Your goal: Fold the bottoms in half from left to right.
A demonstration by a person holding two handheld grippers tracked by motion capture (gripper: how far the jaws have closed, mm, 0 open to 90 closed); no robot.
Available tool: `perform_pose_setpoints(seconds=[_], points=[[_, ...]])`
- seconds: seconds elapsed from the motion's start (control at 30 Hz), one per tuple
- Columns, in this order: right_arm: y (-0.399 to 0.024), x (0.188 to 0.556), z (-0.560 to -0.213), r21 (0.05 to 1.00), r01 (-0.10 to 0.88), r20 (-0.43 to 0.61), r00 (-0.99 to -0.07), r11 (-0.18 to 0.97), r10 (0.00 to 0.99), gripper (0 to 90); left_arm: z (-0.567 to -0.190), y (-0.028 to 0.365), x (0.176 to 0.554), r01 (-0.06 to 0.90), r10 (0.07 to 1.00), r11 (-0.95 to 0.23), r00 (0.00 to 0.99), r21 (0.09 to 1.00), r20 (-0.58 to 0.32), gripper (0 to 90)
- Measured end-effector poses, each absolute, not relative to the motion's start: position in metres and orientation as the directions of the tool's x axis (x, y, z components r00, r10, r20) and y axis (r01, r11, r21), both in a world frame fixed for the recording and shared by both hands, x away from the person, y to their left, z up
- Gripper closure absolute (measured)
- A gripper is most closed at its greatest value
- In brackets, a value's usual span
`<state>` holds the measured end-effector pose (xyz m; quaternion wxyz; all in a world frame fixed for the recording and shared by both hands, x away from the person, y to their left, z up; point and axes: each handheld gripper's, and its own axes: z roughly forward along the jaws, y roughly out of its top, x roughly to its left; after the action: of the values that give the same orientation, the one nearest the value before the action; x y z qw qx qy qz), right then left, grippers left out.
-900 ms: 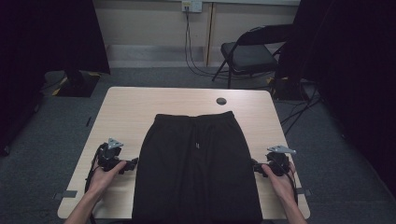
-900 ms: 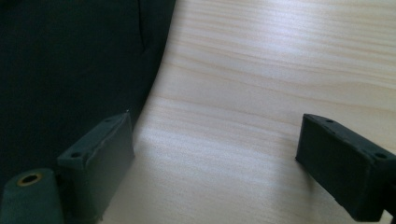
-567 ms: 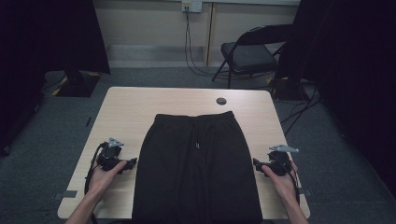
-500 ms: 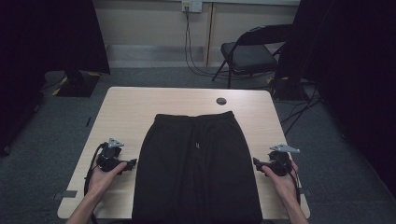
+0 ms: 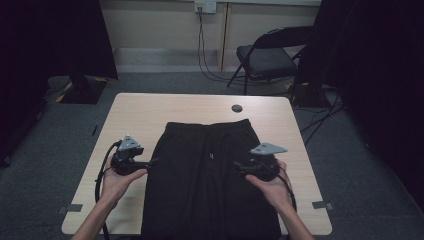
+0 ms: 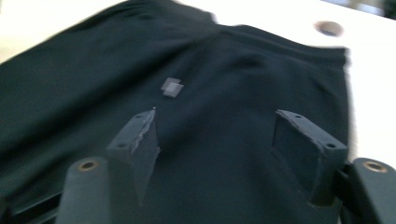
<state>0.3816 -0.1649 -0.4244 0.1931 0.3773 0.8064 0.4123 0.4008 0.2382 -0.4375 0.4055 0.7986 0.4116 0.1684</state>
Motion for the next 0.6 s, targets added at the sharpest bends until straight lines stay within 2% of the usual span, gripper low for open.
perform_pose_setpoints(seconds=[0.07,0.1,0.2,0.23,0.33,0.47,0.6], points=[[-0.141,0.382,-0.427,0.807,0.436,0.020,-0.694,0.398,0.720,38.4,-0.441,0.233,0.404,0.516,0.782,-0.368,0.622,0.774,-0.043,29.2],[-0.129,0.381,-0.431,0.803,0.427,0.015,-0.712,0.415,0.702,40.0,-0.451,0.228,0.406,0.503,0.752,-0.413,0.659,0.759,-0.028,33.3],[-0.095,0.377,-0.448,0.777,0.413,0.023,-0.773,0.475,0.635,50.1,-0.467,0.224,0.405,0.517,0.719,-0.442,0.693,0.733,-0.056,48.5],[-0.084,0.375,-0.454,0.766,0.406,0.022,-0.791,0.498,0.612,54.3,-0.471,0.222,0.404,0.518,0.710,-0.460,0.702,0.721,-0.051,49.9],[-0.060,0.366,-0.472,0.735,0.383,0.022,-0.839,0.559,0.544,57.8,-0.482,0.214,0.399,0.507,0.672,-0.531,0.740,0.679,-0.027,58.3],[-0.056,0.361,-0.491,0.702,0.379,0.021,-0.857,0.603,0.515,57.5,-0.487,0.211,0.394,0.506,0.676,-0.543,0.737,0.670,-0.010,58.8],[-0.067,0.358,-0.493,0.703,0.383,0.012,-0.849,0.600,0.528,54.7,-0.488,0.210,0.387,0.511,0.684,-0.526,0.729,0.679,-0.019,56.8]])
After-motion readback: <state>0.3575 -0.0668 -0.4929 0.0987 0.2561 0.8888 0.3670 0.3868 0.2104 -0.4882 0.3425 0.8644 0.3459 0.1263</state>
